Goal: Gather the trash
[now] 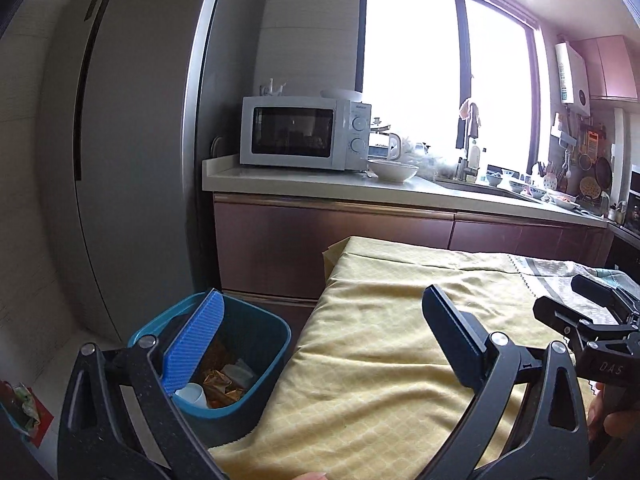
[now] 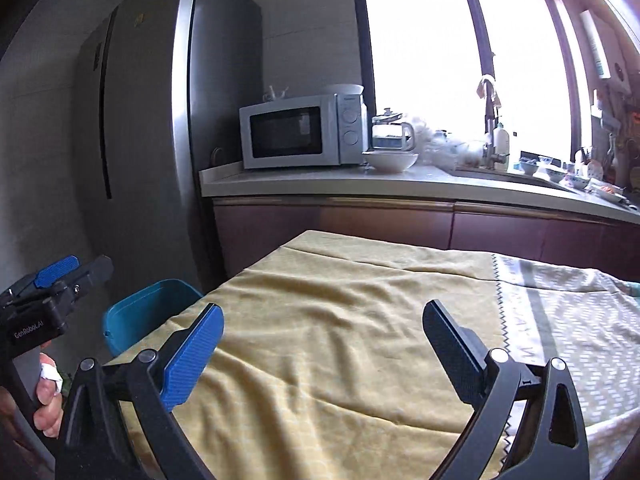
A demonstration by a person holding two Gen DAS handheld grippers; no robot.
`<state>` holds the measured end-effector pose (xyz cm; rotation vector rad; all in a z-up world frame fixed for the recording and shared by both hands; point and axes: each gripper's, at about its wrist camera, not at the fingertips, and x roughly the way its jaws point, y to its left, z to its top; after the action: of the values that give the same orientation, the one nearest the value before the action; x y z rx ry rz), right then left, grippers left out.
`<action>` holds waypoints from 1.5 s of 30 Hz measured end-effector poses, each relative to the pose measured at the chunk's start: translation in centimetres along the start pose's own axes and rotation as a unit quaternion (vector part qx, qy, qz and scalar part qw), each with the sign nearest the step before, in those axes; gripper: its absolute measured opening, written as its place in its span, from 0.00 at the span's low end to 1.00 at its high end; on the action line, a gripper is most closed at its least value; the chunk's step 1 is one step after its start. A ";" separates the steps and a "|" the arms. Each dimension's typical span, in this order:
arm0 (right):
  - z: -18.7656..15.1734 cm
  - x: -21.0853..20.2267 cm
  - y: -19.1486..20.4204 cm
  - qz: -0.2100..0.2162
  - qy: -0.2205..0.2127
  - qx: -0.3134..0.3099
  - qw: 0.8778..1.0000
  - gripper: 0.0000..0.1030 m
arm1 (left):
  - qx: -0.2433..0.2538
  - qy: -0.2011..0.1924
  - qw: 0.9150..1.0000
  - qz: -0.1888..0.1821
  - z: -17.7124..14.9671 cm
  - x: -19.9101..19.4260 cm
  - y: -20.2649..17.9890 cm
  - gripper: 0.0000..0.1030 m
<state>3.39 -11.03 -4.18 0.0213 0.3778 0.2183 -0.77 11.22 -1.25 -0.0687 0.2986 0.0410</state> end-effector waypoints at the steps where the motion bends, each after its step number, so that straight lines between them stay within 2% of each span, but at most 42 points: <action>1: -0.2 -0.5 -0.4 -0.005 -0.005 0.003 1.000 0.94 | 0.002 -0.001 1.000 -0.001 0.0 -0.2 -0.4 0.95; 18: -1.9 -4.5 -2.8 -0.041 -0.044 0.020 0.998 0.94 | 0.033 -0.034 0.999 -0.012 -1.0 -2.6 -4.3 0.95; 31: -2.1 -5.5 -3.7 -0.060 -0.057 0.032 0.996 0.94 | 0.033 -0.037 0.999 -0.013 -1.2 -3.0 -4.4 0.95; 45: -2.2 -5.7 -4.1 -0.058 -0.053 0.037 0.996 0.94 | 0.033 -0.039 0.999 -0.007 -1.1 -2.9 -4.5 0.95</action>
<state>-1.71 -16.35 -4.40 0.0824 0.2805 0.0879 -3.62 6.57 -1.19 -0.0037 0.2214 0.0193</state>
